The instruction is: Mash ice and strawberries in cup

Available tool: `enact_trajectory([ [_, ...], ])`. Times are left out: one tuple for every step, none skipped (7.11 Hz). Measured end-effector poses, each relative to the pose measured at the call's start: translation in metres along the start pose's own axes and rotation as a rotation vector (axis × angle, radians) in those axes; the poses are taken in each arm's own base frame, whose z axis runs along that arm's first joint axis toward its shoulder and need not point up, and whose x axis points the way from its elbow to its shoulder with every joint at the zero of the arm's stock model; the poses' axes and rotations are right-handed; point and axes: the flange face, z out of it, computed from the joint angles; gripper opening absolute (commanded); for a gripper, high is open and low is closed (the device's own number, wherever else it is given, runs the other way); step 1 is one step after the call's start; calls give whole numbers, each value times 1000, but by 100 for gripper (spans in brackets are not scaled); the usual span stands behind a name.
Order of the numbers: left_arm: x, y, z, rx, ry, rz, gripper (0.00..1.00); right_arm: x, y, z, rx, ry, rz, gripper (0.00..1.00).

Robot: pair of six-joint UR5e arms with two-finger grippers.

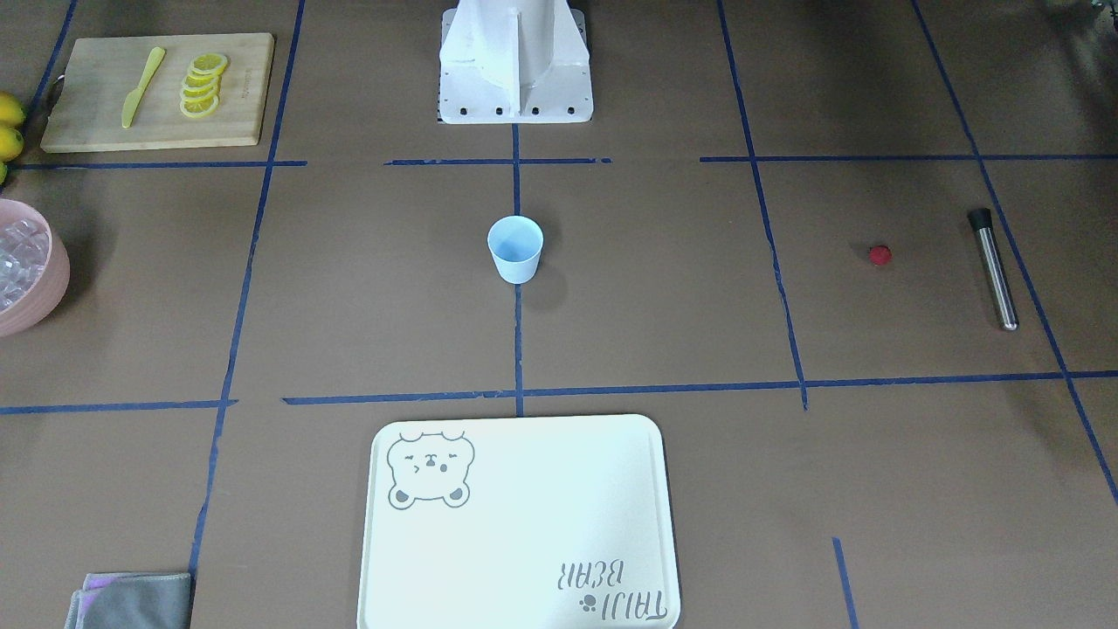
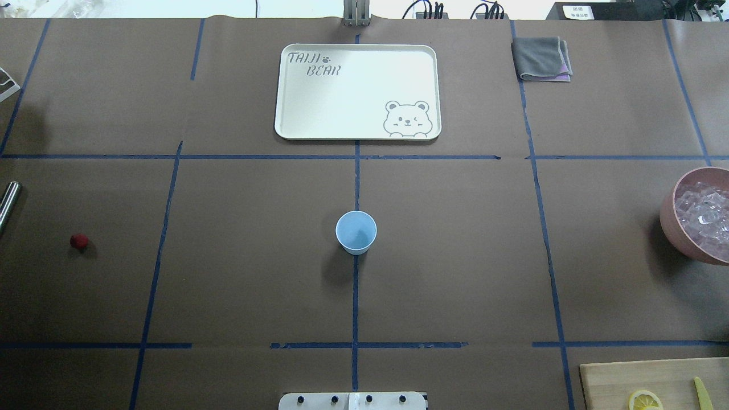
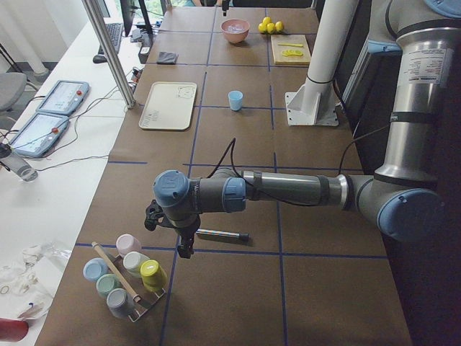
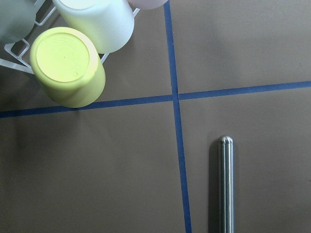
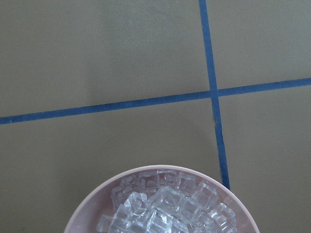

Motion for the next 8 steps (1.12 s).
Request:
enact_trajectory([
  [1, -1, -1, 1, 0, 1, 100, -2, 3, 6, -7, 8, -2, 90],
  [1, -1, -1, 2, 0, 2, 100, -5, 5, 13, -19, 12, -10, 90],
  [1, -2, -1, 2, 0, 3, 100, -11, 7, 21, -35, 15, -21, 89],
  [1, -2, -1, 3, 0, 3, 100, -16, 9, 29, -51, 19, -32, 84],
  [1, -2, -2, 3, -1, 4, 100, -19, 10, 36, -64, 22, -40, 82],
  [2, -3, -2, 5, -1, 5, 100, -22, 12, 41, -75, 25, -45, 80],
  [2, -3, -2, 8, -1, 9, 100, -23, 13, 46, -84, 29, -50, 77],
  [2, -4, -2, 12, -2, 12, 100, -23, 14, 51, -95, 33, -52, 76],
])
